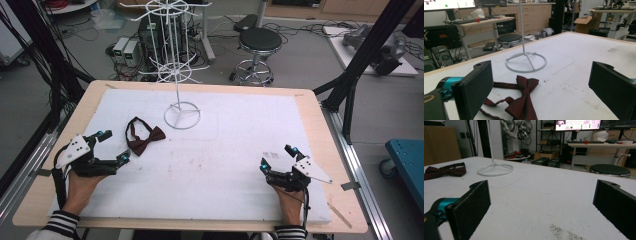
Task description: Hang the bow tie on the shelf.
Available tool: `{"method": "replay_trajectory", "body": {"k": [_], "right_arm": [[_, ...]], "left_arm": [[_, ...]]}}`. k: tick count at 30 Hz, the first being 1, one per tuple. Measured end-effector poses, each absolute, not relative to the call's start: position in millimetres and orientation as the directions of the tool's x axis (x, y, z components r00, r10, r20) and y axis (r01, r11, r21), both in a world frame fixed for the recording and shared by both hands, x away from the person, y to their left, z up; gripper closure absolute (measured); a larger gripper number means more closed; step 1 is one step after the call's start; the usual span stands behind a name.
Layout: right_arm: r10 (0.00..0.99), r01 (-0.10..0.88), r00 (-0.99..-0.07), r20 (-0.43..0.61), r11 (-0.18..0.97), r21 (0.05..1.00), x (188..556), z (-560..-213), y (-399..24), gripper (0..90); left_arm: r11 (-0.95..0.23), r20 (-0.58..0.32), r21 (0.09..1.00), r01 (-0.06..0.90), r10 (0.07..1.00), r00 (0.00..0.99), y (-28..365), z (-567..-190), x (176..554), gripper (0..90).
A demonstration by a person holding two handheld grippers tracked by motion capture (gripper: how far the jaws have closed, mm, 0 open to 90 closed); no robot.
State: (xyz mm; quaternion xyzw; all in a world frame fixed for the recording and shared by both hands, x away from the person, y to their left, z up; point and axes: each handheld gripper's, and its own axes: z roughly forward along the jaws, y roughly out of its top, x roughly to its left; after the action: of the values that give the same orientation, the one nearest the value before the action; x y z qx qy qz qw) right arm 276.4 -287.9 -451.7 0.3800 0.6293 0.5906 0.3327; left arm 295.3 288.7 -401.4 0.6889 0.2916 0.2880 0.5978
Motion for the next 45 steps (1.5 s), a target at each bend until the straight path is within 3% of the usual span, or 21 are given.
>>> {"method": "replay_trajectory", "body": {"k": [5, 10, 26, 45], "right_arm": [[0.871, 0.081, -0.491, 0.029, 0.012, 0.997, 276.4, -451.9, -288.1, 0.5], [0.872, 0.076, -0.488, 0.027, 0.012, 0.997, 276.4, -452.0, -288.4, 0.6], [0.872, 0.083, -0.488, 0.043, -0.003, 0.997, 275.4, -452.1, -288.7, 0.6], [0.873, 0.074, -0.487, 0.036, 0.0, 0.997, 276.0, -452.1, -289.3, 0.5]], "left_arm": [[-0.191, 0.088, 0.978, 0.081, 0.734, 0.674, 285.9, -391.5, 306.2, 6.1], [-0.215, 0.049, 0.966, 0.144, 0.699, 0.714, 283.3, -384.1, 321.1, 6.2], [-0.389, 0.111, 0.896, 0.215, 0.665, 0.739, 265.0, -371.6, 353.2, 6.2], [-0.624, 0.168, 0.688, 0.37, 0.634, 0.755, 237.0, -372.8, 392.8, 7.1]]}}
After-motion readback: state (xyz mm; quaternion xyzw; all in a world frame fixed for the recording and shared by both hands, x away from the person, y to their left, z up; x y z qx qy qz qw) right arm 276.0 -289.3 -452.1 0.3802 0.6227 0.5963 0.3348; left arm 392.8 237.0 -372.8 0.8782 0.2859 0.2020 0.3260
